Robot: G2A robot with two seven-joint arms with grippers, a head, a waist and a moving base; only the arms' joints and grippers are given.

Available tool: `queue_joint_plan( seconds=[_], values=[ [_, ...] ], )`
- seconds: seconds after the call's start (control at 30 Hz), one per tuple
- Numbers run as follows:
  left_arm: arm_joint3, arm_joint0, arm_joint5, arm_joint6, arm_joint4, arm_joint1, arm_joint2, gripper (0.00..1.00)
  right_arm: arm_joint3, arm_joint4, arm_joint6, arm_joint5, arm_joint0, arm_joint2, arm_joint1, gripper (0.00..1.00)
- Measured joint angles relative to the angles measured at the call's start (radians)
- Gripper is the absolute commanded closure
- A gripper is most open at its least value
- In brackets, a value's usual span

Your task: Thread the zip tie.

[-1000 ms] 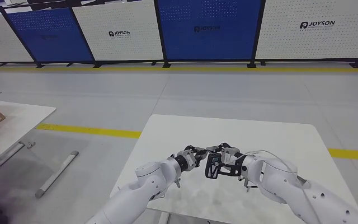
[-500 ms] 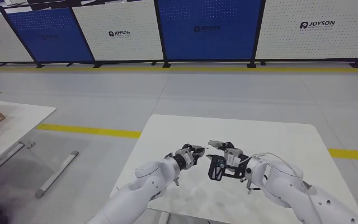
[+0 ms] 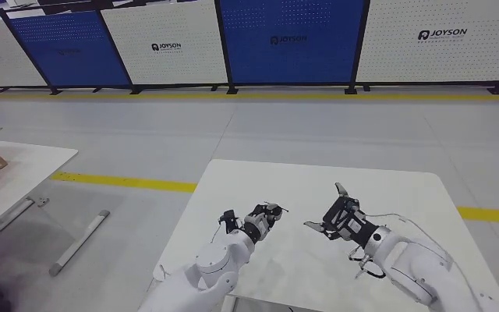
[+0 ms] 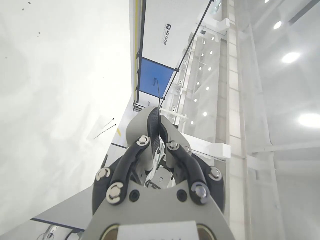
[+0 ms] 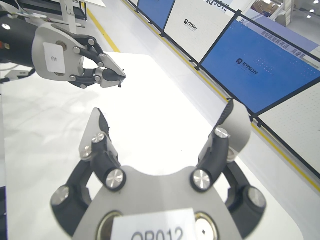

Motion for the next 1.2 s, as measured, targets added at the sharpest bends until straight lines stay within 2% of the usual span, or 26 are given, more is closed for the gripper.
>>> queue_joint_plan(
  seconds=[0.27,0.33,0.43,0.5,0.6,0.7,0.8,0.87,0.93,1.2],
  values=[
    [0.001,0.0,0.0,0.0,-0.001,0.0,-0.001,1.0,0.0,-0.004,-0.001,0.0,-0.002,0.0,-0.001,0.0],
    [0.009,0.001,-0.02,0.011,0.036,-0.001,0.005,1.0,0.005,0.036,-0.001,-0.012,-0.012,0.006,-0.004,0.0],
    [0.02,0.011,-0.07,0.044,0.154,-0.007,0.027,1.0,0.054,0.232,0.004,-0.115,-0.009,0.049,-0.009,0.0],
    [0.023,0.018,-0.083,0.047,0.195,-0.009,0.034,1.0,0.085,0.347,0.023,-0.156,-0.011,0.072,-0.009,0.0],
    [0.024,0.027,-0.105,0.066,0.296,-0.01,0.036,1.0,0.098,0.546,0.079,-0.153,-0.019,0.083,-0.004,0.0],
    [0.016,0.048,-0.138,0.08,0.407,-0.01,0.043,1.0,0.1,0.769,0.174,-0.151,-0.002,0.08,0.006,0.0],
    [0.009,0.073,-0.157,0.065,0.501,-0.008,0.049,1.0,0.131,0.968,0.301,-0.151,0.026,0.079,0.009,0.0],
    [0.005,0.085,-0.157,0.055,0.53,-0.008,0.049,1.0,0.162,1.097,0.414,-0.151,0.055,0.079,0.005,0.0],
    [0.005,0.086,-0.157,0.055,0.531,-0.008,0.048,1.0,0.169,1.135,0.465,-0.151,0.062,0.079,0.004,0.0],
    [0.005,0.085,-0.157,0.055,0.529,-0.008,0.048,1.0,0.167,1.119,0.439,-0.151,0.06,0.079,0.004,0.0]
  ],
)
